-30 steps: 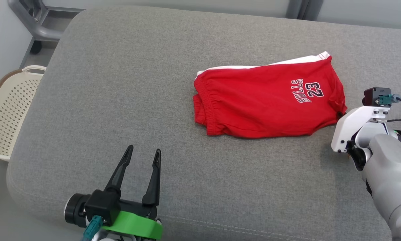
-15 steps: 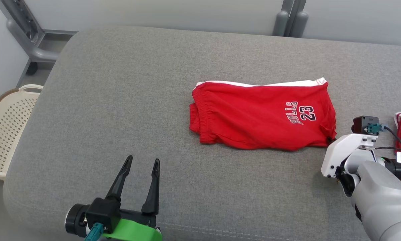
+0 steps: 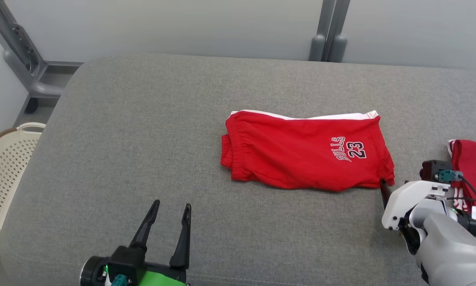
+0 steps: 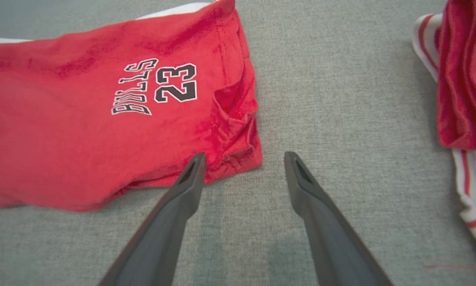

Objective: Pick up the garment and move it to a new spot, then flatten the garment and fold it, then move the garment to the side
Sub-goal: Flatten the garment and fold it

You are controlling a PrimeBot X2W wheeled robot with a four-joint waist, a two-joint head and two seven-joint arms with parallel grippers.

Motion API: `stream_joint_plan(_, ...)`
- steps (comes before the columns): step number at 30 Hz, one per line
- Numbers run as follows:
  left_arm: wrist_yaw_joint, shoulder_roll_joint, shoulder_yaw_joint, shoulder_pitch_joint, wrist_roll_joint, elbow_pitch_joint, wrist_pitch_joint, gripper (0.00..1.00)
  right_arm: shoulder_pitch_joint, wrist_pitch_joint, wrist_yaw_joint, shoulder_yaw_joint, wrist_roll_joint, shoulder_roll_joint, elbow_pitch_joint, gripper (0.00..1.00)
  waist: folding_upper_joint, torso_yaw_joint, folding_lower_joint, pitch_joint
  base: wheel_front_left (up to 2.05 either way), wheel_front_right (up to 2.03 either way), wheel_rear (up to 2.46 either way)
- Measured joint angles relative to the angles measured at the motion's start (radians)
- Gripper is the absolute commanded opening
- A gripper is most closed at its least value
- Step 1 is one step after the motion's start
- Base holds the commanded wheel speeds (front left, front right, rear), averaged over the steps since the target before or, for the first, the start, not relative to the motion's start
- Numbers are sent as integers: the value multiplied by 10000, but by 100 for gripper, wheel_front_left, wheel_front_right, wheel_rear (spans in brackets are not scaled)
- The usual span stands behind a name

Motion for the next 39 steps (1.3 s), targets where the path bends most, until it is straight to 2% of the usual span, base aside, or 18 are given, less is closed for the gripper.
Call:
stream_joint_plan(4, 144, 21, 42, 285, -13, 249, 0, 100, 360, -851, 0, -318, -63, -8, -94, 100, 0, -13, 0, -337, 0, 0, 0)
stream_joint_plan(8, 353, 35, 173, 436, -117, 313, 81, 100, 877, -1118, 0, -675, -322, 31, -993, 100, 0, -33, 0, -700, 0, 0, 0)
stream_joint_plan(11, 533, 127, 366, 448, -146, 334, 144, 100, 1568, -1152, 0, -1154, -826, 234, -2696, 100, 0, -88, 0, -908, 0, 0, 0)
stream_joint_plan(18, 709, 334, 477, 427, -136, 585, 322, 100, 4102, -1152, 0, -2247, -2995, 1170, -6529, 100, 0, -292, 0, -1198, 0, 0, 0)
stream_joint_plan(21, 811, 464, 598, 394, -132, 648, 364, 100, 5023, -1152, 0, -2433, -3394, 1317, -7785, 100, 0, -383, 0, -1270, 0, 0, 0)
stream_joint_plan(24, 886, 531, 698, 332, -136, 769, 364, 100, 5683, -1083, 0, -2215, -3172, 1327, -8704, 100, 0, -486, 0, -1321, 0, 0, 0)
stream_joint_plan(31, 796, 834, 940, -40, -253, 1145, 267, 100, 6377, -650, 0, -1921, -2708, 1350, -9984, 100, 0, -668, 0, -1279, 0, 0, 0)
stream_joint_plan(39, 571, 986, 828, -135, -267, 1469, 173, 100, 6622, -562, 0, -1841, -2420, 1348, -10222, 100, 0, -816, 0, -1243, 0, 0, 0)
